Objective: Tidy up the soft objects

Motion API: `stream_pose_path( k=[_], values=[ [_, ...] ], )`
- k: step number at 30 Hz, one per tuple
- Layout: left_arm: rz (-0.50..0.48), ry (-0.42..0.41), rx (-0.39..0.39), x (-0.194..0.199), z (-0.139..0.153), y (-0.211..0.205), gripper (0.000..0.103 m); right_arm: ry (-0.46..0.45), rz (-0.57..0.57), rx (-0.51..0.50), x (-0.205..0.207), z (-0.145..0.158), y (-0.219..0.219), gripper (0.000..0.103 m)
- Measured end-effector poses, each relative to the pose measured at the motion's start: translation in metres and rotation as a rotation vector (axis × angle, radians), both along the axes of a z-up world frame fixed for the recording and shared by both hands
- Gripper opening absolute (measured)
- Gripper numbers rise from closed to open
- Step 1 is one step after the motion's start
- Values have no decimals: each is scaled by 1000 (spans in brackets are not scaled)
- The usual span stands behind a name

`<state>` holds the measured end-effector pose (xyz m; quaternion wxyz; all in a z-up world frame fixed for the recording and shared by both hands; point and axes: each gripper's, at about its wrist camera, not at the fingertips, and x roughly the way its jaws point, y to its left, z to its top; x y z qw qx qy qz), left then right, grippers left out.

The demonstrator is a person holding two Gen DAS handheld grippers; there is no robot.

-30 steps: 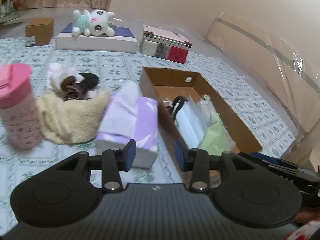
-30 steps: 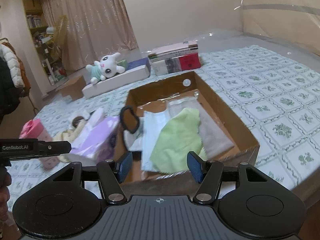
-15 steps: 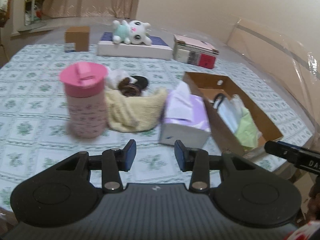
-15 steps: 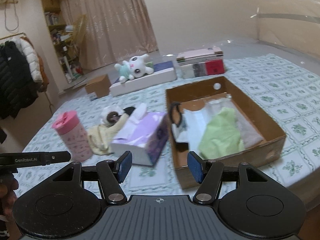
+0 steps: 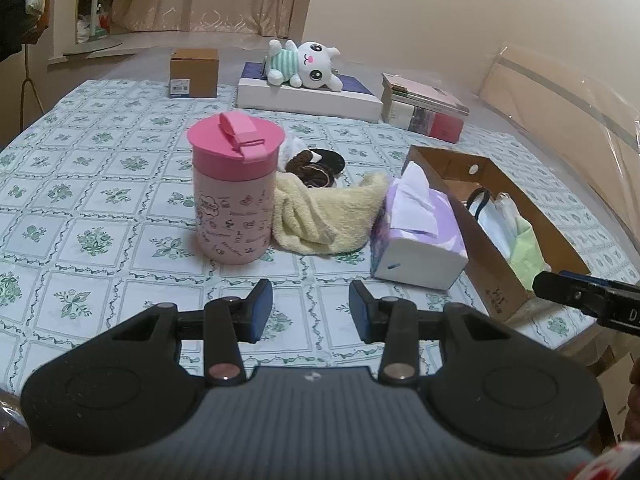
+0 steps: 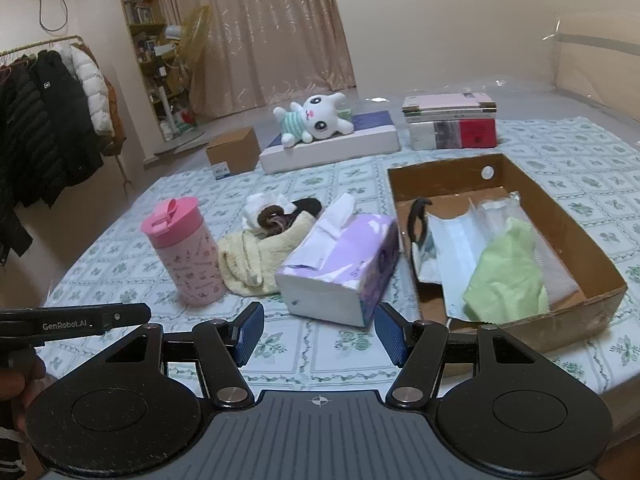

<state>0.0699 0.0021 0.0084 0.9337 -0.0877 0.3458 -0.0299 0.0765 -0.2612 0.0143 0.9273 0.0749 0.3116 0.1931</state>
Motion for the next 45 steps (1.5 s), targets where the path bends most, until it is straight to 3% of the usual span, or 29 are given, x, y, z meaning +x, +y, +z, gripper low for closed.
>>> stream_pose_path(
  k=[17, 29, 36, 45],
  values=[
    [-27, 12, 6, 0, -1, 12, 38, 7, 30, -23, 4, 1, 17, 62],
    [-99, -7, 113, 22, 20, 34, 42, 5, 73, -21, 26, 3, 32, 62],
    [-182, -32, 190, 55, 48, 53, 46, -32, 125, -51, 61, 11, 43, 62],
    [-294, -68, 302, 128, 82, 77, 50, -60, 228, -132, 132, 21, 63, 62]
  ],
)
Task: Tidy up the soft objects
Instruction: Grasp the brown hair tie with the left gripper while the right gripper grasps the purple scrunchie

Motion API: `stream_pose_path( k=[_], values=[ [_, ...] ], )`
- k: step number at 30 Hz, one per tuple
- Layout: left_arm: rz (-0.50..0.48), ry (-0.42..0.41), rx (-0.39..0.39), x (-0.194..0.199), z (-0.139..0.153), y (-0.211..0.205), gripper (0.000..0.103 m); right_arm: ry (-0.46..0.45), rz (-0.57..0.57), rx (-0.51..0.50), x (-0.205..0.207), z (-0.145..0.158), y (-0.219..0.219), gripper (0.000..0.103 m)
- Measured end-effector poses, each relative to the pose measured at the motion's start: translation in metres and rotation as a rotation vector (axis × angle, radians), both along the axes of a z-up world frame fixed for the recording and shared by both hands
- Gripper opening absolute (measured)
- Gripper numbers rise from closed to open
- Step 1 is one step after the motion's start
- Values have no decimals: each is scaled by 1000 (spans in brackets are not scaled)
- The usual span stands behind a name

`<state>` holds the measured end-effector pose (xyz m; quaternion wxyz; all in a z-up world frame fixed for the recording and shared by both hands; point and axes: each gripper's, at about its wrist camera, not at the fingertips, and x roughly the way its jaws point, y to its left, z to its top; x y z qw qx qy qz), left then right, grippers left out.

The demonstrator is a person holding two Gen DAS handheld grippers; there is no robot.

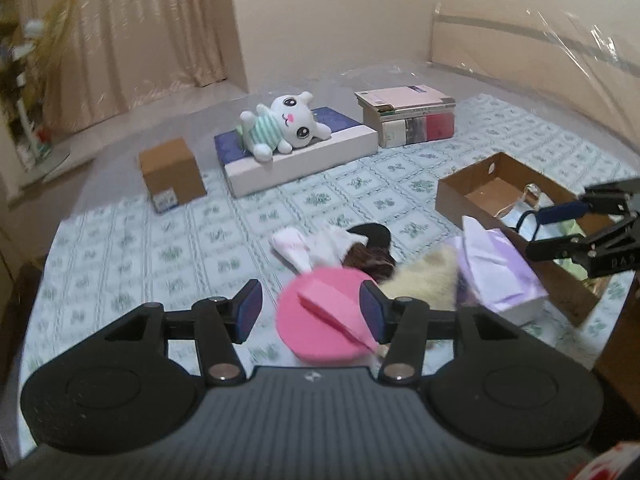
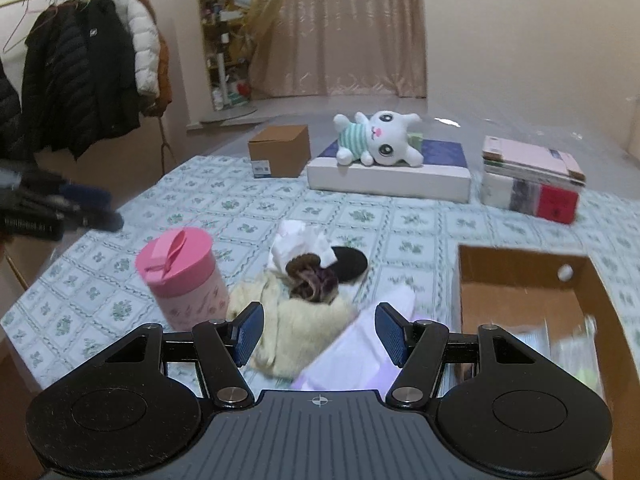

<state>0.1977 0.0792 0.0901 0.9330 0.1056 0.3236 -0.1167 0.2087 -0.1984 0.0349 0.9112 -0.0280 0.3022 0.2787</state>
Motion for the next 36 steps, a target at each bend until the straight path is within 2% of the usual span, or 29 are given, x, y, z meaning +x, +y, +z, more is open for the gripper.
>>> stream_pose_path(
  k=[3, 8, 14, 21, 29, 31, 33, 36],
  values=[
    [-35, 27, 2, 33, 2, 7, 50, 43, 48, -19, 32, -3, 9, 62],
    [-101, 95, 65, 90, -12, 15, 50, 155, 122, -10, 85, -14, 31, 62],
    [-170, 189, 56, 145, -33, 23, 50, 196, 180, -119, 133, -39, 65, 62],
    [-284, 279, 89, 192, -65, 9, 50, 289, 230, -205, 176, -82, 92, 62],
    [-458, 331, 98, 217, -86, -20, 50, 344, 248, -232, 202, -110, 108, 60],
    [-503, 350, 116, 220, -91, -28, 50, 346, 245, -236, 204, -113, 109, 36],
    [-541, 375, 132, 223, -98, -36, 49, 347, 242, -227, 206, -113, 107, 32],
    [-588, 418, 138, 227, -108, -48, 47, 336, 236, -212, 206, -112, 103, 21]
  ],
)
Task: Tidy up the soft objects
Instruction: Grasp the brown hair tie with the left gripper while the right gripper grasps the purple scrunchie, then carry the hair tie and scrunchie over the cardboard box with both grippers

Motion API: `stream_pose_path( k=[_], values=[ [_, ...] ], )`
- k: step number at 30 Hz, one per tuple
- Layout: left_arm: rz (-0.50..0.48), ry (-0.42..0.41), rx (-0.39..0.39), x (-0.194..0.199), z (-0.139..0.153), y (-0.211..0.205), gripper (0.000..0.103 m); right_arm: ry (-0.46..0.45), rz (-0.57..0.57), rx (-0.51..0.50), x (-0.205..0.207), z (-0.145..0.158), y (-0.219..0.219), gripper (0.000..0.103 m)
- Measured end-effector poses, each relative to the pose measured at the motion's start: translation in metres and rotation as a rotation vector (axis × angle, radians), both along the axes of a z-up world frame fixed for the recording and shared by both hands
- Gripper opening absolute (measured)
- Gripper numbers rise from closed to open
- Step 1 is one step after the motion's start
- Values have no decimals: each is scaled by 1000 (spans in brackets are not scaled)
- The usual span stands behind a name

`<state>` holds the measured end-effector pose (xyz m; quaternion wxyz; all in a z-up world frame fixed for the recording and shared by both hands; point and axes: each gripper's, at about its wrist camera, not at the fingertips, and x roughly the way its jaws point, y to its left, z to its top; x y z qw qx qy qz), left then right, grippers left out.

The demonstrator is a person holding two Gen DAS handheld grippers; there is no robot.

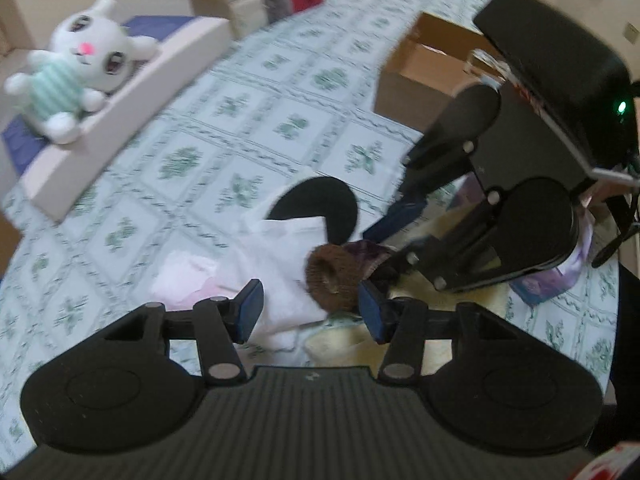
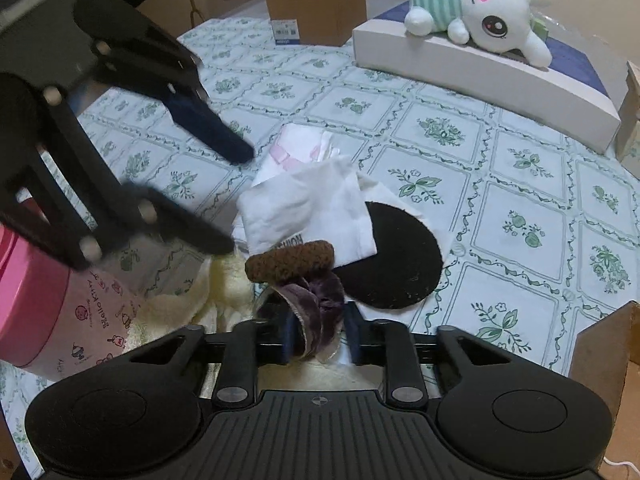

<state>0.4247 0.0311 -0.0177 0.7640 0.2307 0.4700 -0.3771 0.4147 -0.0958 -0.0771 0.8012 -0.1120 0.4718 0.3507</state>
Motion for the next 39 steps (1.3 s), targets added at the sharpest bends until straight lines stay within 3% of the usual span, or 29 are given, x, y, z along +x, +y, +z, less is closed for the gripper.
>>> stream_pose_path(
  k=[4, 6, 8, 9, 14, 22, 30, 39],
  values=[
    [-43, 32, 27, 3, -12, -14, 42, -6, -1, 18, 0, 2, -2, 16],
    [-51, 51, 37, 5, -18, -19, 34, -10, 2, 23, -2, 3, -2, 16],
    [-64, 61, 50, 5, -21, -24, 15, -13, 0, 37, -5, 6, -4, 15],
    [-67, 62, 52, 5, -20, -25, 12, -16, -3, 41, -6, 7, -5, 15],
    [-29, 34, 40, -2, -4, -20, 11, -44, -29, 66, -13, 19, -13, 14],
    [159, -51, -68, -28, 57, -10, 11, -130, -125, 136, -44, 66, -38, 14],
    [300, -147, -202, -106, 105, -32, 11, -230, -212, 212, -115, 126, -78, 14],
    [442, -215, -303, -200, 107, -61, 11, -273, -306, 264, -201, 151, -122, 14]
  ],
)
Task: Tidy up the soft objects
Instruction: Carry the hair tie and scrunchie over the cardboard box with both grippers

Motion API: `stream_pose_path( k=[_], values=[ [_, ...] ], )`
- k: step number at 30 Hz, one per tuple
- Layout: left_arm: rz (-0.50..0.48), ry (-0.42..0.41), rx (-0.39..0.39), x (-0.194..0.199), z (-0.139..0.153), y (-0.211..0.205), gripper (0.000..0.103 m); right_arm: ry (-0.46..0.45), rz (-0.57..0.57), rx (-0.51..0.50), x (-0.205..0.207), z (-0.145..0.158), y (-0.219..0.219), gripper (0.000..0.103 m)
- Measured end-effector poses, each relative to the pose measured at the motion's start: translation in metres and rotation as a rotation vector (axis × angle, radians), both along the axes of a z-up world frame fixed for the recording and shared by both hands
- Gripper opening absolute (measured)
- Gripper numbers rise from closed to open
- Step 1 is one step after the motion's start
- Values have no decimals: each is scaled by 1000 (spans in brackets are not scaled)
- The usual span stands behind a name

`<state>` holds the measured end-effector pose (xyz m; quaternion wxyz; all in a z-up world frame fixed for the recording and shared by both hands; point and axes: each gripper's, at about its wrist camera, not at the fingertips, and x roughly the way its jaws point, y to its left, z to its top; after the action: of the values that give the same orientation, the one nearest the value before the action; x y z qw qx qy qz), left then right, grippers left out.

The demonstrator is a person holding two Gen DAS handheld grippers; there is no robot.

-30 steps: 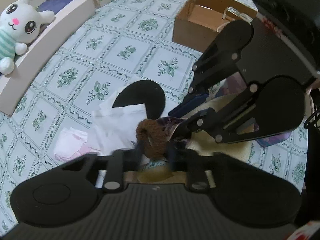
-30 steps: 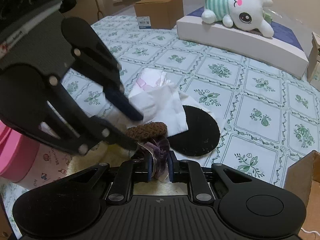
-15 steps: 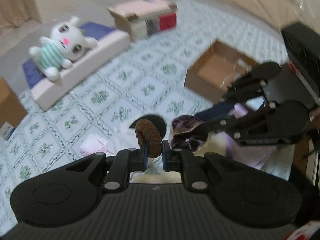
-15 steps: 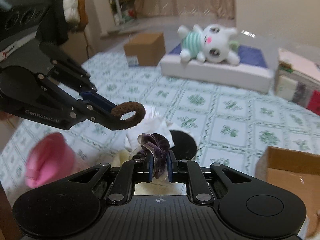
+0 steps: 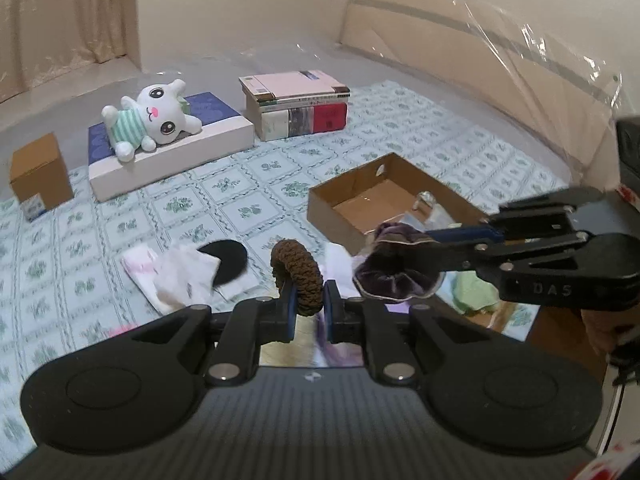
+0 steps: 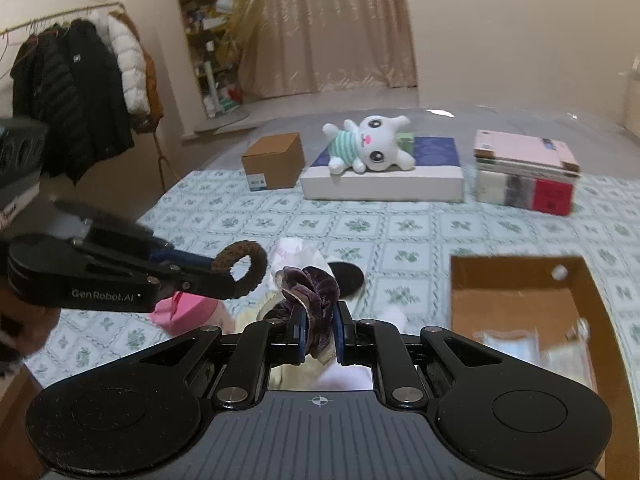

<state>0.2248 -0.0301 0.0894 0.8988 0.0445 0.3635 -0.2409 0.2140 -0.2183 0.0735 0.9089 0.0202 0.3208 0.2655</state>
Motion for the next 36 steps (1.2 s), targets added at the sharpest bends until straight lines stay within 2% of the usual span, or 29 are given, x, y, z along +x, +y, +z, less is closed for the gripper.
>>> stream_pose_path(
  k=[4, 8, 13, 21, 36],
  values=[
    [77, -41, -30, -36, 0, -12, 11, -20, -47, 11, -34, 1, -16, 14],
    [141, -51, -116, -67, -1, -19, 11, -46, -87, 0, -64, 4, -30, 14],
    [195, -55, -162, -99, -8, -31, 11, -65, -136, -11, -95, 3, -50, 14],
    [200, -9, -224, -124, -25, -55, 11, -58, -234, -19, -129, -3, -93, 14],
    [131, 36, -214, -124, -41, -105, 11, -6, -352, -64, -143, -22, -138, 14]
  ],
)
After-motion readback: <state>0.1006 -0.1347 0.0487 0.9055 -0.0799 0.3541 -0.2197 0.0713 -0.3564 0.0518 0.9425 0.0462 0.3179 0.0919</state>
